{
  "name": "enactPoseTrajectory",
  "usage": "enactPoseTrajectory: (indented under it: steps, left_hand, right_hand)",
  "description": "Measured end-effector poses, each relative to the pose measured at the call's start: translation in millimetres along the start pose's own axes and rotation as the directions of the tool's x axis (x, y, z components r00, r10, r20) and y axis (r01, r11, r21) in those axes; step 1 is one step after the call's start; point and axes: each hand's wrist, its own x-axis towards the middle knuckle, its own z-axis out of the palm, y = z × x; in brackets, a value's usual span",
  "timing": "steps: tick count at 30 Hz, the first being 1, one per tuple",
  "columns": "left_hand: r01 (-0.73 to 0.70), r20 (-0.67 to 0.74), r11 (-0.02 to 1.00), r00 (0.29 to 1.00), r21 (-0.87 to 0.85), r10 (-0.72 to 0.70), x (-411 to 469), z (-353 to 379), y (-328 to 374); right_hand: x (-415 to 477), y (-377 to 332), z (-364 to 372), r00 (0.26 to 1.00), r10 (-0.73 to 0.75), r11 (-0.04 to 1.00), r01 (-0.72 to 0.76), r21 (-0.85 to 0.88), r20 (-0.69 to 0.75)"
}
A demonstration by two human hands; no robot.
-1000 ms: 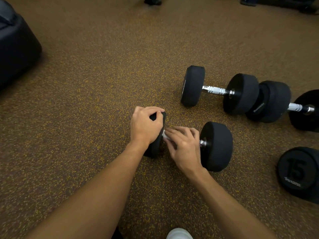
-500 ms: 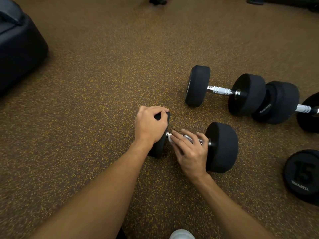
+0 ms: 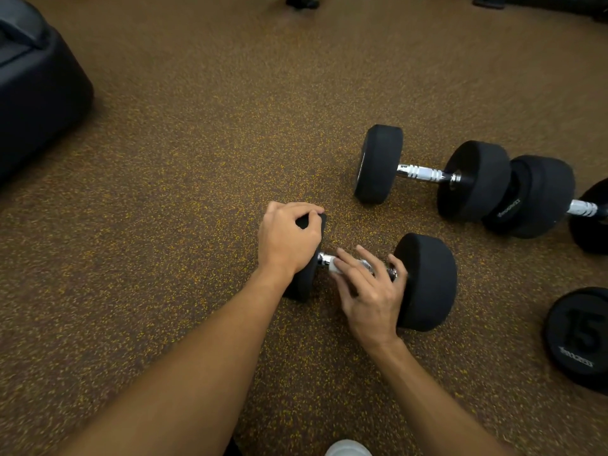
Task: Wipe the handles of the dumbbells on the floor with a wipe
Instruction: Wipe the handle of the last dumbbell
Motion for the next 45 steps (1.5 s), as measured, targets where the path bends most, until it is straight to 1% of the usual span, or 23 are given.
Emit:
enactPoseTrajectory:
  steps: [3, 6, 8, 10, 13, 17, 19, 21, 23, 24, 26, 28, 29, 31, 33, 34, 38, 42, 43, 45]
  left_hand:
    - [0.005, 0.002, 1.0, 1.0, -0.001, -0.005, -0.8, -1.2, 1.3]
    - [0.011, 0.007, 1.0, 1.0, 0.001, -0.011, -1.0, -1.4, 2.0]
    - [0.003, 0.005, 1.0, 1.0, 0.003, -0.003, -1.7, -1.0, 2.3]
    - [-0.001, 0.003, 1.0, 1.0, -0.001, 0.001, -3.2, -1.5, 2.6]
    - [0.001, -0.008, 1.0, 1.0, -0.013, -0.001, -3.5, -2.0, 2.4]
    - [0.0, -0.002, 1.0, 1.0, -0.006, 0.0, -3.6, -1.4, 1.6]
    - [-0.012, -0.008, 1.0, 1.0, -0.006, 0.012, -3.9, -0.9, 0.5]
    - [-0.018, -0.012, 1.0, 1.0, -0.008, 0.018, -4.5, -0.5, -0.8]
    - [-0.017, -0.013, 1.0, 1.0, -0.011, 0.017, -5.2, -0.9, -1.9]
    - [-0.018, -0.014, 1.0, 1.0, -0.015, 0.018, -5.2, -1.3, -2.4]
    - [-0.024, -0.019, 1.0, 1.0, -0.02, 0.024, -5.1, -0.8, -2.7]
    - [-0.017, -0.01, 1.0, 1.0, -0.016, 0.017, -4.1, 0.0, -2.4]
    - [-0.014, -0.007, 1.0, 1.0, -0.014, 0.014, -3.6, 0.2, -2.4]
    - [-0.016, -0.008, 1.0, 1.0, -0.016, 0.016, -3.4, 0.3, -2.4]
    - [-0.019, -0.009, 1.0, 1.0, -0.012, 0.019, -3.2, 0.0, -2.5]
    - [-0.019, -0.006, 1.0, 1.0, -0.011, 0.019, -3.9, -0.1, -2.3]
    - [-0.015, -0.001, 1.0, 1.0, -0.018, 0.015, -3.9, -1.0, -1.8]
    - [-0.022, -0.005, 0.999, 1.0, -0.025, 0.022, -3.5, -0.1, -3.2]
    - [-0.026, -0.006, 0.999, 1.0, -0.024, 0.026, -4.1, 0.0, -2.9]
    - [-0.034, -0.009, 0.999, 0.999, -0.017, 0.034, -5.6, -0.5, -2.9]
  right_hand:
    - [0.3, -1.3, -0.4, 1.0, 0.015, 1.0, -0.015, -0.005, -0.001]
    - [7.9, -6.1, 7.1, 0.998, -0.059, 0.998, 0.06, -0.014, 0.027]
    - [9.8, -4.9, 7.4, 0.996, -0.076, 0.997, 0.077, -0.008, 0.042]
    - [6.0, -2.8, 3.0, 0.998, -0.036, 0.999, 0.035, 0.003, 0.043]
    - [3.1, -5.5, -5.5, 0.993, 0.091, 0.996, -0.092, 0.006, 0.078]
    - [30.3, -21.3, -3.6, 0.938, 0.26, 0.966, -0.249, -0.077, 0.23]
    - [42.0, -26.2, -0.7, 0.902, 0.279, 0.96, -0.268, -0.078, 0.33]
    - [42.3, -25.8, -0.8, 0.891, 0.243, 0.968, -0.25, -0.032, 0.384]
    - [36.4, -19.6, -6.5, 0.906, 0.202, 0.976, -0.217, -0.001, 0.373]
    - [33.7, -16.1, -10.2, 0.915, 0.198, 0.979, -0.205, -0.017, 0.351]
    - [33.7, -14.7, -15.0, 0.922, 0.232, 0.973, -0.22, -0.075, 0.31]
    - [39.8, -22.3, -12.9, 0.908, 0.273, 0.962, -0.252, -0.106, 0.318]
    - [42.6, -27.2, -10.4, 0.901, 0.272, 0.962, -0.255, -0.096, 0.338]
    - [43.0, -33.6, -8.0, 0.902, 0.222, 0.973, -0.227, -0.031, 0.371]
    - [37.2, -29.1, -11.5, 0.911, 0.174, 0.981, -0.193, 0.014, 0.373]
    - [33.1, -24.5, -16.1, 0.915, 0.175, 0.981, -0.194, 0.015, 0.363]
    - [34.6, -19.1, -23.8, 0.898, 0.286, 0.955, -0.297, -0.016, 0.334]
    - [46.7, -28.6, -18.9, 0.864, 0.284, 0.949, -0.316, 0.009, 0.417]
    - [47.8, -27.3, -21.0, 0.852, 0.303, 0.941, -0.337, 0.005, 0.427]
    - [49.3, -22.4, -27.6, 0.818, 0.387, 0.909, -0.415, -0.03, 0.425]
